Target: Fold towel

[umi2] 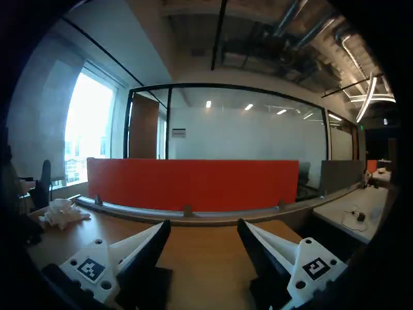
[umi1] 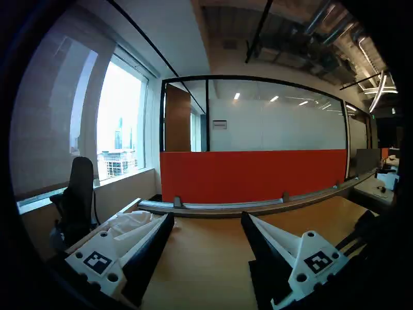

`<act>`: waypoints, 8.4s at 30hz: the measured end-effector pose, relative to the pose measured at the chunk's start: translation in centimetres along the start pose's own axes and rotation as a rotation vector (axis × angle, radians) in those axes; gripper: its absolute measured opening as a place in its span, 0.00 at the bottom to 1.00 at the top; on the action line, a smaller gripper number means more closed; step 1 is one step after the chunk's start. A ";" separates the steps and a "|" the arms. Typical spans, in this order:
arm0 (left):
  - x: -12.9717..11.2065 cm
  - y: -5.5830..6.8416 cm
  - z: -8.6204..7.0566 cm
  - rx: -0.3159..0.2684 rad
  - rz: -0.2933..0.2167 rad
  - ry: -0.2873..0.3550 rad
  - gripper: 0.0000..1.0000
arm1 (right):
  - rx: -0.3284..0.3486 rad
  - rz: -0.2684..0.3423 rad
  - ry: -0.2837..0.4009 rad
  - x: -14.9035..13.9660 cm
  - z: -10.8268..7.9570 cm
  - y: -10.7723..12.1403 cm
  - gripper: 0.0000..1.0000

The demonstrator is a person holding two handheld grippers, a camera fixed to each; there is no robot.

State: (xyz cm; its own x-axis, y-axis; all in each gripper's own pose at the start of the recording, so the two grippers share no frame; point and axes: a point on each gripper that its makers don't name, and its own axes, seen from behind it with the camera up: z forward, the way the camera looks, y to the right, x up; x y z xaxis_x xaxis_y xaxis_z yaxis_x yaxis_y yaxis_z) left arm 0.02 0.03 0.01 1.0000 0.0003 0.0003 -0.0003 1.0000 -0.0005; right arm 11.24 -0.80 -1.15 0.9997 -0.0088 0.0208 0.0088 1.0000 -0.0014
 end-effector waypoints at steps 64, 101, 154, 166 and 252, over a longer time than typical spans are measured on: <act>-10.3 10.4 -3.6 -0.478 0.234 -0.309 0.96 | 0.503 -0.272 -0.368 -9.0 -3.5 -10.4 1.00; -25.8 14.0 -6.6 -0.606 0.318 -0.560 0.96 | 0.590 -0.329 -0.609 -25.4 -7.1 -11.4 1.00; -34.4 15.2 -8.9 -0.686 0.337 -0.804 0.81 | 0.726 -0.347 -0.819 -34.2 -10.8 -11.0 0.67; -34.3 15.3 -9.0 -0.673 0.331 -0.811 0.63 | 0.732 -0.339 -0.825 -34.2 -11.0 -11.3 0.41; -17.1 15.7 -10.2 -0.586 0.220 -0.724 0.11 | 0.706 -0.314 -0.650 -16.0 -10.6 -11.9 0.15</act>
State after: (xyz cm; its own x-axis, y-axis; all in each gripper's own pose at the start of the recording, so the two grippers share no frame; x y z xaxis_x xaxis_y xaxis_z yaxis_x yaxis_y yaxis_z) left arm -17.11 15.71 -10.18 0.7344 0.3849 0.5590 0.0083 0.8185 -0.5745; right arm -4.59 -12.53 -12.02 0.7471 -0.4798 0.4600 0.0443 0.7264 0.6858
